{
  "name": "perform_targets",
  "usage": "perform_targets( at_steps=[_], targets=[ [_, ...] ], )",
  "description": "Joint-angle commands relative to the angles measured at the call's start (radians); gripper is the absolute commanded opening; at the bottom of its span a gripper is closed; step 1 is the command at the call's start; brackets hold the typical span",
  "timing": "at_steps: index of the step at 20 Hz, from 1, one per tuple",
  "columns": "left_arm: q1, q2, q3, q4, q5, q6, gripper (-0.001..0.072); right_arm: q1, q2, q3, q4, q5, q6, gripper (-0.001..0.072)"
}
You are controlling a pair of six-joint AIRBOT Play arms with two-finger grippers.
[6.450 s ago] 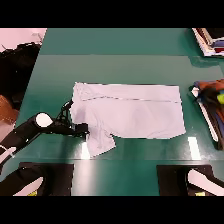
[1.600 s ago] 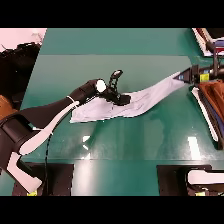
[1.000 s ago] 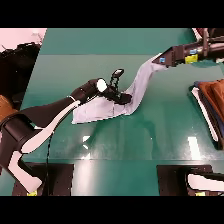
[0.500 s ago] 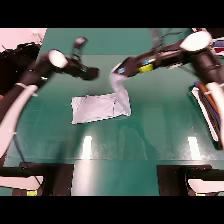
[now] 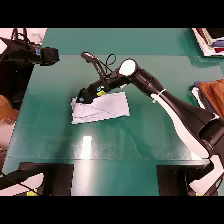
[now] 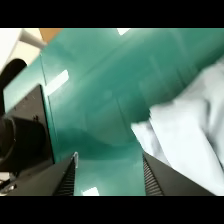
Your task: Fold the shirts.
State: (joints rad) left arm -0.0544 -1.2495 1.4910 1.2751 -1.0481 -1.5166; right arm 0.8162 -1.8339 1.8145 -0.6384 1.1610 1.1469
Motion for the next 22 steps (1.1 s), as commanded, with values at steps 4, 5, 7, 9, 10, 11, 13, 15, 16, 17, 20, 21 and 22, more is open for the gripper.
perform_targets(
  at_steps=[4, 5, 7, 9, 10, 11, 13, 15, 16, 17, 20, 21, 22],
  targets=[
    [0.010, 0.016, 0.000, 0.008, -0.061, 0.006, 0.0022, -0.277, 0.177, -0.375, -0.077, 0.053, 0.035, 0.0444],
    [0.010, 0.016, 0.000, 0.003, -0.060, 0.006, 0.0022, -0.337, 0.216, -0.460, -0.080, 0.034, 0.035, 0.0444],
    [0.010, 0.016, 0.000, -0.004, -0.060, 0.006, 0.0022, -0.442, 0.267, -0.594, -0.063, -0.003, 0.035, 0.0538],
    [0.010, 0.015, 0.000, -0.005, -0.060, 0.006, 0.0022, -0.509, 0.276, -0.668, -0.059, -0.024, 0.035, 0.0633],
    [0.010, 0.015, 0.000, -0.007, -0.060, 0.006, 0.0022, -0.526, 0.266, -0.686, -0.054, -0.033, 0.035, 0.0629],
    [0.010, 0.015, 0.000, -0.008, -0.060, 0.006, 0.0022, -0.532, 0.243, -0.693, -0.026, -0.034, 0.035, 0.0623],
    [0.011, 0.015, 0.000, -0.018, -0.060, 0.006, 0.0022, -0.521, 0.177, -0.684, 0.077, -0.032, 0.030, 0.0571],
    [0.010, 0.015, 0.000, -0.026, -0.060, 0.006, 0.0022, -0.480, 0.102, -0.633, 0.146, -0.023, 0.019, 0.0570],
    [0.010, 0.015, 0.000, -0.026, -0.060, 0.006, 0.0022, -0.452, 0.067, -0.597, 0.156, -0.014, 0.019, 0.0570],
    [0.011, 0.015, 0.000, -0.026, -0.061, 0.006, 0.0022, -0.421, 0.027, -0.554, 0.167, -0.002, 0.020, 0.0563],
    [0.010, 0.015, 0.000, -0.031, -0.072, 0.006, 0.0022, -0.332, -0.079, -0.449, 0.227, 0.054, 0.024, 0.0541],
    [0.010, 0.015, 0.000, -0.031, -0.075, 0.006, 0.0022, -0.303, -0.106, -0.418, 0.240, 0.064, 0.024, 0.0413],
    [0.010, 0.015, 0.000, -0.035, -0.079, 0.006, 0.0022, -0.281, -0.125, -0.394, 0.247, 0.060, 0.024, 0.0330]
  ],
)
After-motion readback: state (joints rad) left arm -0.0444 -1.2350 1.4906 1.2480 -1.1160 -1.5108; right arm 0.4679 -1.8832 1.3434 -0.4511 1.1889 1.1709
